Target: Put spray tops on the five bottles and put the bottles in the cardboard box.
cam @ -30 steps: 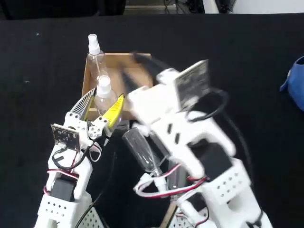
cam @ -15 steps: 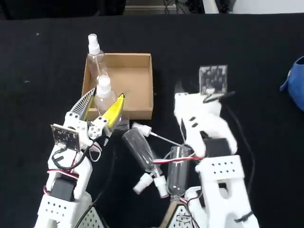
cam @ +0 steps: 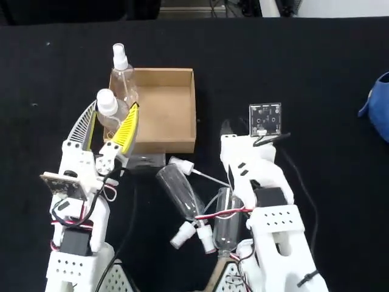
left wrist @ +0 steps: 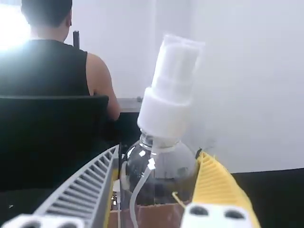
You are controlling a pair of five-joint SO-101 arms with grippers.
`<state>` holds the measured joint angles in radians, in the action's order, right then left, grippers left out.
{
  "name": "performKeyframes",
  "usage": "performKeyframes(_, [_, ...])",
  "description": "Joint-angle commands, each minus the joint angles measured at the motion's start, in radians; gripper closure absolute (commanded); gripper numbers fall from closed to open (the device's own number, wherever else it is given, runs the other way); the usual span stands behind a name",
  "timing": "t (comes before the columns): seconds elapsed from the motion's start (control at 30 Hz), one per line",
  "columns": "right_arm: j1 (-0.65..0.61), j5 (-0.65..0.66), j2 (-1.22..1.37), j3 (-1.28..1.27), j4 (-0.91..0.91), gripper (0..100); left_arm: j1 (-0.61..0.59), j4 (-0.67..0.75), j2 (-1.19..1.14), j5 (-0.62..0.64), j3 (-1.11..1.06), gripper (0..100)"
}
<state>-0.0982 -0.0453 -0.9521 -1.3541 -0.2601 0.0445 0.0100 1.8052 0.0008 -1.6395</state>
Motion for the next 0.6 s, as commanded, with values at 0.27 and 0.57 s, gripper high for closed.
performKeyframes(0.27, [0.029,0.009,-0.021,0.001,0.031,91.7,-0.016,0.034,-0.582,-0.002,0.398,97])
performKeyframes(0.57, [0.028,0.009,-0.021,-0.054,0.132,91.7,-0.016,0.425,-0.907,-0.003,0.397,97])
